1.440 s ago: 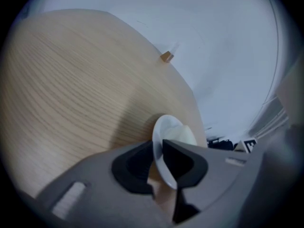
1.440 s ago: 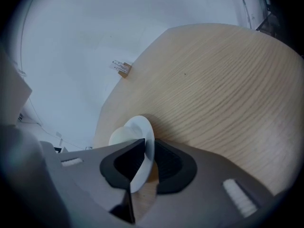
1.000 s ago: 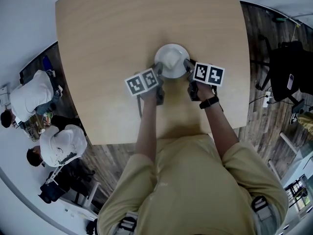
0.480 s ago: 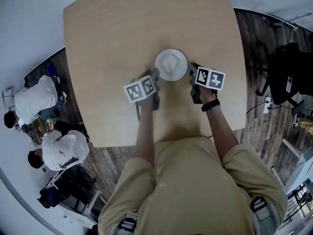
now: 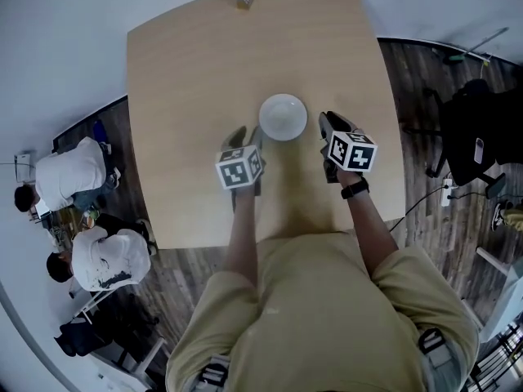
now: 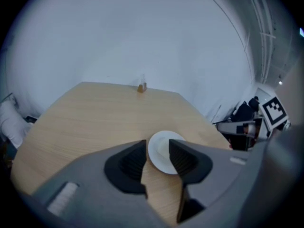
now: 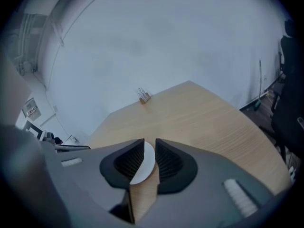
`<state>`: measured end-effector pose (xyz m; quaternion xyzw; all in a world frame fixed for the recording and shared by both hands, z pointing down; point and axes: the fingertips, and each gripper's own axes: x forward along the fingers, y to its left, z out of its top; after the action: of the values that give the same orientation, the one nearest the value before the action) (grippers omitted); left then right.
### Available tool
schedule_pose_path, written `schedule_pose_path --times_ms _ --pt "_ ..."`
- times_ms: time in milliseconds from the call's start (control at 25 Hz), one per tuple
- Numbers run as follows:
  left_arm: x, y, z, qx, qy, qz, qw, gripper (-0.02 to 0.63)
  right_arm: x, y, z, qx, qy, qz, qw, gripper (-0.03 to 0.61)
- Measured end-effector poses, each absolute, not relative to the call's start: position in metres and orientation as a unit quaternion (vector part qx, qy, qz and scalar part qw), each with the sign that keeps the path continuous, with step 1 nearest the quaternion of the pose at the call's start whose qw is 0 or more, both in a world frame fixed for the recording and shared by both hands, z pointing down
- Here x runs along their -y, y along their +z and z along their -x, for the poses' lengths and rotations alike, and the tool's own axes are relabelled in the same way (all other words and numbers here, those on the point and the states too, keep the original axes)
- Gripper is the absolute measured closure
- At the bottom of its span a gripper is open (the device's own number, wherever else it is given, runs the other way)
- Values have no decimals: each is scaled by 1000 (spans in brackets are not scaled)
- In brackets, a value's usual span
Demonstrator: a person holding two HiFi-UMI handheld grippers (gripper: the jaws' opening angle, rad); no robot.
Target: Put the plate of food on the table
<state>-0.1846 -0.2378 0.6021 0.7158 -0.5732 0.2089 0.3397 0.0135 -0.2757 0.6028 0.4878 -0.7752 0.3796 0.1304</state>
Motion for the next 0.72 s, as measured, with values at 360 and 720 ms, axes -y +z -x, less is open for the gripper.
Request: schedule_pose_path --times_ms 360,720 --pt "189 521 174 612 154 -740 234 486 228 525 -34 826 220 -507 111 511" --pt "118 441 151 636 112 -754 119 527 158 458 -49 845 135 -512 74 552"
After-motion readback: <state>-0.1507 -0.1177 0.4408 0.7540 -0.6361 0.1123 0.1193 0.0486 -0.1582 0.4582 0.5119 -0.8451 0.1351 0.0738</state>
